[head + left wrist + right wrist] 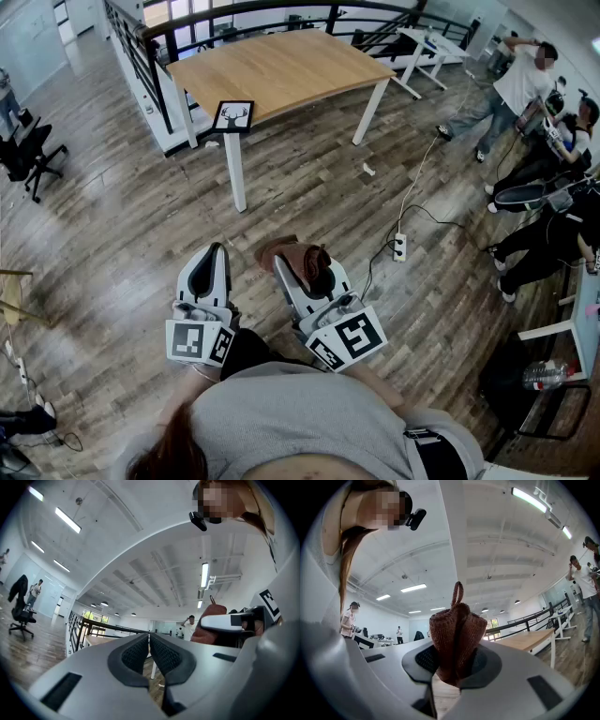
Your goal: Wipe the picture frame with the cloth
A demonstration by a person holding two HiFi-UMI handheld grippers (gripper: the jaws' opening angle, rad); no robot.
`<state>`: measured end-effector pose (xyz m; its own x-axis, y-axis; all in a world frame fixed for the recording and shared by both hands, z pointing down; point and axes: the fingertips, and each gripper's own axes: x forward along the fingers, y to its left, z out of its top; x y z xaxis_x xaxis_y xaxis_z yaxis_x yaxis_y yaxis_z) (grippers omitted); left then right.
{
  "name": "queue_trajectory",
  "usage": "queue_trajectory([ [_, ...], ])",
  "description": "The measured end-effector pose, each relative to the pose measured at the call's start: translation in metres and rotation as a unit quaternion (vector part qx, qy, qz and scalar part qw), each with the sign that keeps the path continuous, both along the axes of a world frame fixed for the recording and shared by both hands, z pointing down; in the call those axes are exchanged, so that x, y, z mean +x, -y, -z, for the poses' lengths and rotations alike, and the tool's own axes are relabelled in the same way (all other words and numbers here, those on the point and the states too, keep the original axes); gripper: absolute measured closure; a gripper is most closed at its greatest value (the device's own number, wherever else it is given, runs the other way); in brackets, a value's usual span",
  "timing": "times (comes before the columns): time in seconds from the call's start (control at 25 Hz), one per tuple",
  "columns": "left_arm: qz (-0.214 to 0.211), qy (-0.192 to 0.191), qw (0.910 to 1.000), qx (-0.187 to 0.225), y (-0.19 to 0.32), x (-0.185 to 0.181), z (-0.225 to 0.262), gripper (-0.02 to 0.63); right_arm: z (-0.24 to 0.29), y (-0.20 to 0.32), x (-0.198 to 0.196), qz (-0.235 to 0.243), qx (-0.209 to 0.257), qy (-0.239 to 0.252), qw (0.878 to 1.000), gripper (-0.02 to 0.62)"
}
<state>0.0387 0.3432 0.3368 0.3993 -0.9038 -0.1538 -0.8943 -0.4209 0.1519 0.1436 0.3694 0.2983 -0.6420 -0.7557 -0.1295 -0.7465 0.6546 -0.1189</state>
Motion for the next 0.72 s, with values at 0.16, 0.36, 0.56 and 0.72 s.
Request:
queue_trajectory([
  [0.16, 0.008, -0.005, 0.9999, 0.009, 0.034, -0.006, -0.001, 0.597, -0.004, 0.032, -0.004, 0.006, 0.006, -0.008, 1.000, 0.499],
  [0.36, 0.009, -0.014, 0.9998, 0.008, 0.093, -0.012, -0.010, 0.597, -0.010, 0.091, -0.006, -0.003, 0.009, -0.011, 1.000, 0.499],
  [0.56, -0.001, -0.011, 0.9998, 0.017, 0.182, -0.023, -0.002, 0.597, -0.008, 0.176, -0.018, -0.015, 0.011, -0.008, 1.000, 0.499],
  [0.72, -0.005, -0.009, 0.9998, 0.019, 0.253, -0.044, 0.005, 0.597, -0.003, 0.247, -0.038, -0.024, 0.013, -0.007, 1.000, 0.499],
])
